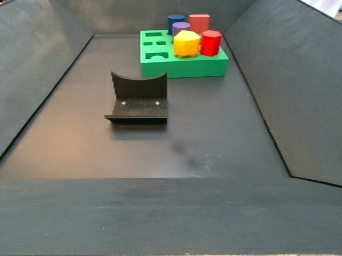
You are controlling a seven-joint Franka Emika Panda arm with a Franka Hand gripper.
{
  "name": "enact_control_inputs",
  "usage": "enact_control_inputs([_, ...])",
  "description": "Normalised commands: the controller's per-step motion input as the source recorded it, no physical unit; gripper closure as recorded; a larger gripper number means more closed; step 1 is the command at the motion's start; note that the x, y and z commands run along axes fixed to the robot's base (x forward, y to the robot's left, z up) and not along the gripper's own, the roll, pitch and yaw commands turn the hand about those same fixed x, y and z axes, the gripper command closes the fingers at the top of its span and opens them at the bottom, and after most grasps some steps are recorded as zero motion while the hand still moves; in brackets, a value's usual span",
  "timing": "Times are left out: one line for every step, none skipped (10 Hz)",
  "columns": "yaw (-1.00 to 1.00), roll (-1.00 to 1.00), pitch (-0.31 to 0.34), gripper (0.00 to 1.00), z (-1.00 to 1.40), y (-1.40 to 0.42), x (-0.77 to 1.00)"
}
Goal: Pick up the double-square object. Move up. Move to above the board. Insert the double-square object.
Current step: Insert the double-square object.
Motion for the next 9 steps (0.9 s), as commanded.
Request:
enact_control_inputs([0.22, 0.11, 0.0, 1.0, -0.07, 0.0, 0.93])
enact_control_inputs([0.23, 0.13, 0.0, 1.0, -0.04, 0.03, 0.91])
enact_control_inputs([0.21, 0.17, 0.0, 1.0, 0.0, 0.03, 0.91])
enact_control_inputs([0.2, 0.22, 0.0, 1.0, 0.0, 0.02, 0.87])
enact_control_inputs([0.19, 0.23, -0.003, 1.0, 0.0, 0.0, 0.84])
enact_control_inputs([0.21, 0.19, -0.043, 1.0, -0.05, 0.01, 0.78])
enact_control_inputs([0.25, 0.13, -0.097, 1.0, -0.13, 0.0, 0.7])
enact_control_inputs([0.3, 0.1, -0.117, 1.0, -0.19, 0.0, 0.62])
enact_control_inputs([0.33, 0.07, -0.14, 1.0, -0.19, 0.0, 0.58])
